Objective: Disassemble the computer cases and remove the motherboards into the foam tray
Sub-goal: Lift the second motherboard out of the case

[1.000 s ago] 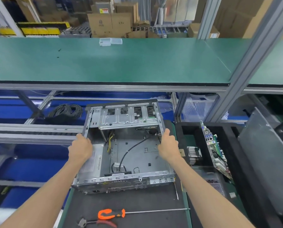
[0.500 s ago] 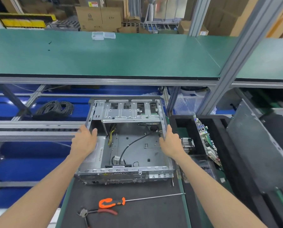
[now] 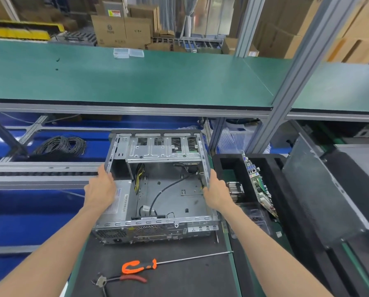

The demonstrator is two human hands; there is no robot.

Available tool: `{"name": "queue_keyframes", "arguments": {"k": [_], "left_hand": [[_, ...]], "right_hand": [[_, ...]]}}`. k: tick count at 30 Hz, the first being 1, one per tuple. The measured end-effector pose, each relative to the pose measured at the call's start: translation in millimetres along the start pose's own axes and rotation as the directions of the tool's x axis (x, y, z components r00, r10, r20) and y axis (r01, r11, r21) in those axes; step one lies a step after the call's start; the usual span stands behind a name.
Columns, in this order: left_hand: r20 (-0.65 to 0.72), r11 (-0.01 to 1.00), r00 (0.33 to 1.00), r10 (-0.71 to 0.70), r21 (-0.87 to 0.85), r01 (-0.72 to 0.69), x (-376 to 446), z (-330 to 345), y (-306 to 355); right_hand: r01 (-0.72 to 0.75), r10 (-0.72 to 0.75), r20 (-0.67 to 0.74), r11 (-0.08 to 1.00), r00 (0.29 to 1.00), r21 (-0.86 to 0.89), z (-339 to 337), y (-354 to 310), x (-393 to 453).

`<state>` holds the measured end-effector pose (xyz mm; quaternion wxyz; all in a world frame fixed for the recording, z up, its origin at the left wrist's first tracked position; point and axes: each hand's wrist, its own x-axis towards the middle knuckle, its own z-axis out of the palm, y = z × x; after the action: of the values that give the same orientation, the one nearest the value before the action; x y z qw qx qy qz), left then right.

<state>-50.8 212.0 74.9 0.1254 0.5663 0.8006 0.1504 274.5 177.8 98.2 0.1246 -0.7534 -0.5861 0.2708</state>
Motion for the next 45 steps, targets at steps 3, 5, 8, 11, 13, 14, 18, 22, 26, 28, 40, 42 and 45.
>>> {"name": "queue_keyframes", "arguments": {"k": [3,5,8,11,13,14,18,22,26,28,40,42,45], "left_hand": [[-0.006,0.999,1.0,-0.001,-0.032,0.001,-2,2,-1],[0.0,0.998,1.0,0.013,-0.064,-0.013,-6,1,1],[0.013,0.996,0.996,0.084,-0.032,-0.083,-12,-1,6],[0.019,0.991,0.991,0.134,0.012,-0.134,-13,-2,9],[0.039,0.991,0.99,0.132,0.026,-0.133,-12,-3,12],[0.049,0.99,0.99,0.133,0.031,-0.135,-12,-3,13],[0.07,0.988,0.988,0.135,0.061,-0.139,-14,-4,12],[0.093,0.986,0.985,0.142,0.078,-0.15,-19,-4,6],[0.117,0.973,0.979,0.169,0.141,-0.184,-26,-2,5],[0.12,0.954,0.968,0.221,0.178,-0.24,-30,-1,3],[0.287,0.843,0.84,0.461,0.155,-0.515,-71,5,16],[0.289,0.82,0.814,0.504,0.137,-0.556,-96,3,14],[0.211,0.786,0.782,0.586,0.09,-0.612,-144,-2,9]], "right_hand": [[0.001,-0.001,0.002,1.0,1.0,0.008,1,0,0],[-0.006,0.006,-0.003,1.0,1.0,0.011,1,0,0],[-0.021,0.021,-0.018,1.0,1.0,0.006,2,0,0],[-0.017,0.017,-0.04,1.0,0.999,-0.01,3,1,1],[-0.014,0.013,-0.052,1.0,0.999,-0.02,3,3,3],[-0.014,0.013,-0.057,1.0,0.998,-0.021,3,4,3],[-0.004,0.003,-0.077,1.0,0.997,-0.015,6,4,2],[0.01,-0.01,-0.064,1.0,0.998,-0.011,9,2,0],[0.006,-0.007,-0.055,1.0,0.998,-0.019,8,5,-2],[0.001,-0.002,-0.045,1.0,0.999,-0.03,8,5,-6],[0.075,-0.074,-0.115,0.997,0.991,0.007,22,28,-46],[0.119,-0.115,-0.131,0.993,0.985,0.027,24,41,-67],[0.192,-0.169,-0.181,0.974,0.969,0.118,30,62,-108]]}}
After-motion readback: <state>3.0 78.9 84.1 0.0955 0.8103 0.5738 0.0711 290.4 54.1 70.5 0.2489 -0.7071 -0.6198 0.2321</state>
